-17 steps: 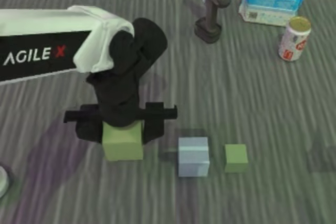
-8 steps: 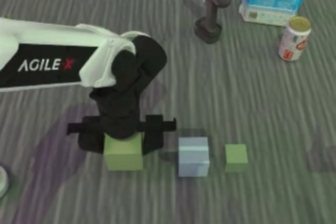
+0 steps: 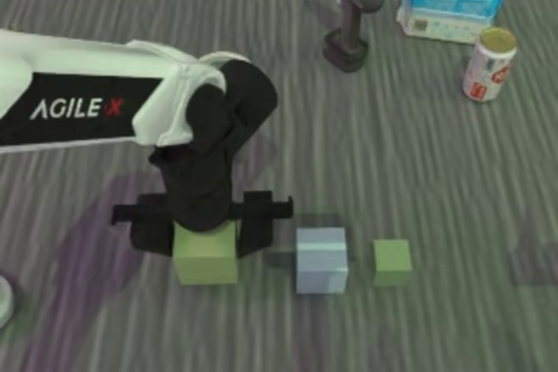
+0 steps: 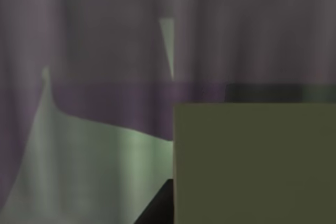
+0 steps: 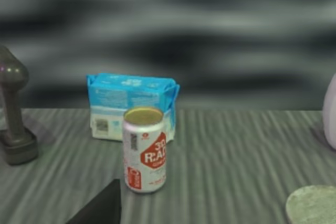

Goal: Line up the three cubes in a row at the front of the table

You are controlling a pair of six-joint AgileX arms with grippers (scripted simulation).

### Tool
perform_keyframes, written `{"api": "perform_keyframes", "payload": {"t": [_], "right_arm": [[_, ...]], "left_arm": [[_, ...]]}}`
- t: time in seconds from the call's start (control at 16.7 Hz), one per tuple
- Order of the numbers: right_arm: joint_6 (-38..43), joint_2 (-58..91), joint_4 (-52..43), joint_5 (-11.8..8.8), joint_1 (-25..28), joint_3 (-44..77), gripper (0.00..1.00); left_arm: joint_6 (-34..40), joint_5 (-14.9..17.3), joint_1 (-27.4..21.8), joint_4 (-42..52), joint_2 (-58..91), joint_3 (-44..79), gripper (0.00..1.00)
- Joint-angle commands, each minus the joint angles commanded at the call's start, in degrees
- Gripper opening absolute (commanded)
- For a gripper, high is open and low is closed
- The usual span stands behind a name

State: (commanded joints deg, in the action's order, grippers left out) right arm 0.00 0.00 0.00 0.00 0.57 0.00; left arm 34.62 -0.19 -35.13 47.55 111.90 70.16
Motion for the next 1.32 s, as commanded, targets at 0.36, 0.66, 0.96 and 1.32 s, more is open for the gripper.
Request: {"api": "perform_keyframes", "payload": {"t": [0.36,0.66,0.96,1.32], "right_arm": [[0.0,0.0,0.0,0.0,0.0,0.0,1.0],[0.0,0.0,0.0,0.0,0.0,0.0,1.0],[0.0,0.0,0.0,0.0,0.0,0.0,1.0],[0.0,0.0,0.0,0.0,0.0,0.0,1.0]], "left_arm": [[0.0,0.0,0.0,0.0,0.0,0.0,1.0],[0.0,0.0,0.0,0.0,0.0,0.0,1.0],[0.27,-0.02,0.39,4.18,-1.34,2.83,1.0],[0.25,-0.03,1.05,14.78,-5.44,9.3,1.0]]}}
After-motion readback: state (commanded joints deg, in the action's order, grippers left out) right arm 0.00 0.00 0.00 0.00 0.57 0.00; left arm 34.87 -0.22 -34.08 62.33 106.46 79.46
